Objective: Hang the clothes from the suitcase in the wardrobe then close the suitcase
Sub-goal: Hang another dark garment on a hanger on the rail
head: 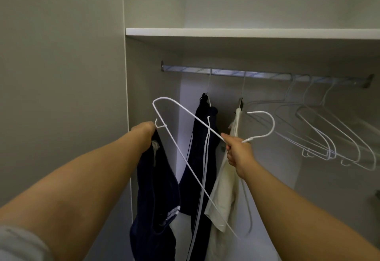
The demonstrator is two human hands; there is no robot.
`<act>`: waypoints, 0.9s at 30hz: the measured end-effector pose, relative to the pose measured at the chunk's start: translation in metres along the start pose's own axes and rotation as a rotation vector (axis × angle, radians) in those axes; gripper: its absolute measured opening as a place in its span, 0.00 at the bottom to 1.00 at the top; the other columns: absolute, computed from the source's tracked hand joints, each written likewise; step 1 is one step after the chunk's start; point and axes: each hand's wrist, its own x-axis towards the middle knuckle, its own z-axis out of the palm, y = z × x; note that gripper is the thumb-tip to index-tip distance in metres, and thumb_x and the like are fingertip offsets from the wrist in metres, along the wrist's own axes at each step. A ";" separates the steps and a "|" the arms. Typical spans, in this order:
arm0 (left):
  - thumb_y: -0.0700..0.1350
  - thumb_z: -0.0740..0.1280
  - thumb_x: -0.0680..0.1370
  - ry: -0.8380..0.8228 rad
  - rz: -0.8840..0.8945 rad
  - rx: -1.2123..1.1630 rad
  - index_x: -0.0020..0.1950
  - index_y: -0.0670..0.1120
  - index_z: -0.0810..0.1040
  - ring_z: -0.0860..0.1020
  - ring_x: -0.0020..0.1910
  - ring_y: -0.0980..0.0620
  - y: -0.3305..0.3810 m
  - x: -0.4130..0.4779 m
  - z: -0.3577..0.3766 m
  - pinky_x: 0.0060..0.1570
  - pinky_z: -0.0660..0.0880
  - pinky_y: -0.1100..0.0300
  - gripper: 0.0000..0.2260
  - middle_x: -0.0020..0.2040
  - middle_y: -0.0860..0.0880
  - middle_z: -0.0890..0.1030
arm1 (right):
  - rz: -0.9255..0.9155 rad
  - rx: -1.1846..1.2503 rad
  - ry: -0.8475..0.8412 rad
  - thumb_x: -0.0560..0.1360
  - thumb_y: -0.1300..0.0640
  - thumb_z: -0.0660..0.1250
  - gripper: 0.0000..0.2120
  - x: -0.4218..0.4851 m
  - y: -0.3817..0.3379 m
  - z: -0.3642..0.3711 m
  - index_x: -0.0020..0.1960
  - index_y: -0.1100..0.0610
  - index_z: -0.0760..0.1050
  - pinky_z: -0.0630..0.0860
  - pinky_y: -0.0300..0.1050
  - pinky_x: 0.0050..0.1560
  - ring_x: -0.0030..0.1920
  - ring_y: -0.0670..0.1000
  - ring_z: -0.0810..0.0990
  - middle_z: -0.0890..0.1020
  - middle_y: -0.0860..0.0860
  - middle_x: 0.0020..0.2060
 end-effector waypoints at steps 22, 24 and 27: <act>0.44 0.60 0.80 0.207 0.233 0.182 0.59 0.35 0.75 0.80 0.51 0.36 0.003 0.028 -0.003 0.54 0.78 0.45 0.14 0.57 0.33 0.78 | 0.042 -0.118 0.108 0.76 0.56 0.67 0.20 0.001 0.007 -0.013 0.29 0.56 0.63 0.57 0.32 0.15 0.13 0.43 0.59 0.64 0.47 0.15; 0.43 0.58 0.80 0.202 0.198 0.276 0.61 0.35 0.74 0.79 0.54 0.35 -0.023 0.033 -0.003 0.52 0.79 0.45 0.15 0.58 0.33 0.77 | 0.049 -0.206 0.122 0.75 0.56 0.67 0.21 0.004 0.023 -0.002 0.28 0.56 0.62 0.59 0.34 0.16 0.15 0.44 0.61 0.66 0.49 0.18; 0.41 0.58 0.81 0.102 0.147 0.357 0.59 0.34 0.74 0.79 0.50 0.36 -0.060 0.042 0.006 0.45 0.80 0.48 0.13 0.57 0.33 0.77 | 0.104 -0.275 0.087 0.75 0.57 0.68 0.21 0.004 0.053 0.009 0.27 0.57 0.63 0.61 0.39 0.26 0.24 0.48 0.63 0.68 0.52 0.24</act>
